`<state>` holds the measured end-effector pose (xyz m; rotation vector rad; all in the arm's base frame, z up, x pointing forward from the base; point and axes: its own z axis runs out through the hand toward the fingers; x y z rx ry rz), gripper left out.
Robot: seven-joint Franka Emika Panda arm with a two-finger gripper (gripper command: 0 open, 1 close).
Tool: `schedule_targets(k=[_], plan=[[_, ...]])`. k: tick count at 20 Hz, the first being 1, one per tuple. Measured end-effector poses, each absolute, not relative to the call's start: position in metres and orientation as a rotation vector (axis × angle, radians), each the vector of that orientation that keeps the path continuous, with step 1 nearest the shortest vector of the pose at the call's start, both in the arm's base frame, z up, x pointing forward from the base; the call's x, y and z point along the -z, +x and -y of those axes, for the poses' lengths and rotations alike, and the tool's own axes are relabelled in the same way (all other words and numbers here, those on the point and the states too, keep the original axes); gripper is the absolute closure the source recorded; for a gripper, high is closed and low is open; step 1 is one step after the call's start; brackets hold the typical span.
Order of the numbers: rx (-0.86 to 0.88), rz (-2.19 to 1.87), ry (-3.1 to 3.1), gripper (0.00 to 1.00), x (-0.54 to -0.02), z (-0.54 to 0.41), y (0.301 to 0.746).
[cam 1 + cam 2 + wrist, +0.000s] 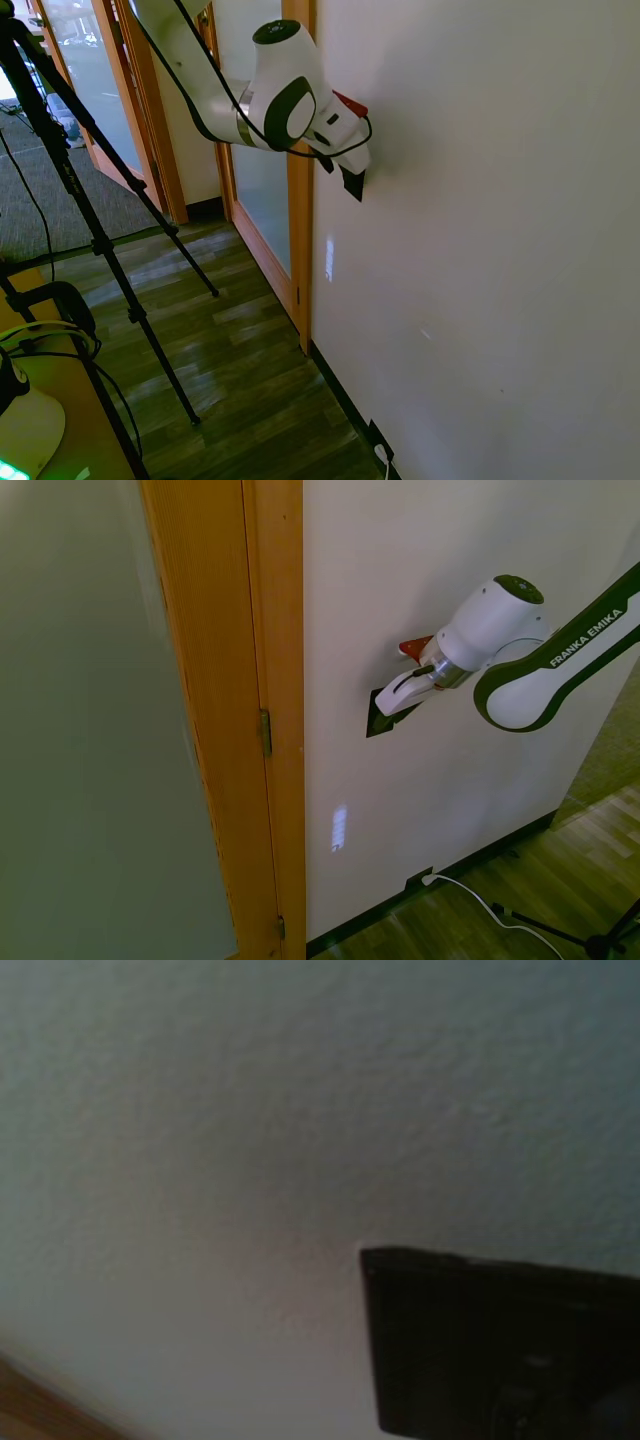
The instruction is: Turn on the light
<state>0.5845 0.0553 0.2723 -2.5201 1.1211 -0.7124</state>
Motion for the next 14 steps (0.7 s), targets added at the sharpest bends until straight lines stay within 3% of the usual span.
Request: schedule_targets(k=[14], plan=[[0.751, -1.134, -2.495, 1.0, -0.2722, -0.0509, 0.5862]])
